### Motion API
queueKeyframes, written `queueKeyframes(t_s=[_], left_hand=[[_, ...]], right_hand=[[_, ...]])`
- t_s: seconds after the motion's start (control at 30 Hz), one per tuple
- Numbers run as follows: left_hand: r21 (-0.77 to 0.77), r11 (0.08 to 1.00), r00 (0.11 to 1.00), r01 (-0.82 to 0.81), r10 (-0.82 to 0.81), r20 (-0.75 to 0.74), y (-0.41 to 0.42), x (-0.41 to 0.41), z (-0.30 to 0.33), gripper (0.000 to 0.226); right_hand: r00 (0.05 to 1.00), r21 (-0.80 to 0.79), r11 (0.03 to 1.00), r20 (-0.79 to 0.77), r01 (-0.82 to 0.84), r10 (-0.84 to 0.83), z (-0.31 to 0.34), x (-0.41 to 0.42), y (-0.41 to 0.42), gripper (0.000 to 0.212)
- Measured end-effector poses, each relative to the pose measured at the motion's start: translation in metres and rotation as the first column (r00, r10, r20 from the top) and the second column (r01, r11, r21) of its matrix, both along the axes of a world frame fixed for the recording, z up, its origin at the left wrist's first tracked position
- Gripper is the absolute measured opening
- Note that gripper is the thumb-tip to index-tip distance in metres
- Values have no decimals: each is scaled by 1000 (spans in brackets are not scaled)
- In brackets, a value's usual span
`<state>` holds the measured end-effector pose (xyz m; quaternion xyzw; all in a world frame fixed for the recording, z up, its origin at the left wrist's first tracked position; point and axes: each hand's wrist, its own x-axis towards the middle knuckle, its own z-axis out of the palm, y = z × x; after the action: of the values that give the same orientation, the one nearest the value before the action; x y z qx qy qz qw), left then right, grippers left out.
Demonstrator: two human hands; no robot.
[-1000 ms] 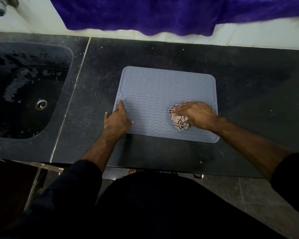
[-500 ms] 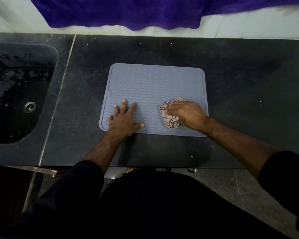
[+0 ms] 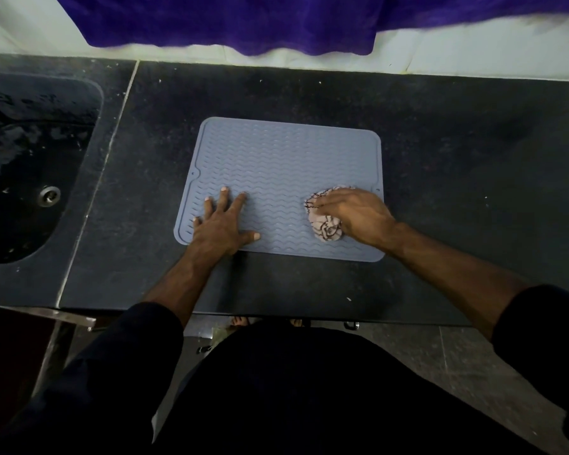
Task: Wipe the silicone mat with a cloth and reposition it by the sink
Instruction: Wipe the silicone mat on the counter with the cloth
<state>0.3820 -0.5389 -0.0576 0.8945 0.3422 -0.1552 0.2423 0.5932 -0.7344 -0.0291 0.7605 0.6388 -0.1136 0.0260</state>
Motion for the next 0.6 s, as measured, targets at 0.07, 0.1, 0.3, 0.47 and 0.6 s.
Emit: queueKeyframes(t_s=[0.07, 0.1, 0.3, 0.47, 0.6], left_hand=[[-1, 1000, 1000, -6, 6, 4, 0, 1, 1, 96], [-3, 1000, 1000, -10, 10, 5, -1, 2, 1, 96], [2, 1000, 1000, -20, 20, 11, -2, 3, -1, 96], [9, 1000, 999, -26, 26, 29, -1, 3, -4, 97], [0, 999, 999, -32, 32, 27, 0, 4, -5, 97]], right_hand=[[999, -50, 998, 7, 42, -42, 7, 10, -6, 50], [998, -64, 996, 22, 56, -55, 11, 14, -7, 47], [999, 73, 997, -19, 29, -27, 13, 7, 12, 49], [999, 19, 1000, 27, -21, 20, -3, 9, 3, 49], [999, 15, 1000, 30, 8, -9, 2, 33, -25, 50]])
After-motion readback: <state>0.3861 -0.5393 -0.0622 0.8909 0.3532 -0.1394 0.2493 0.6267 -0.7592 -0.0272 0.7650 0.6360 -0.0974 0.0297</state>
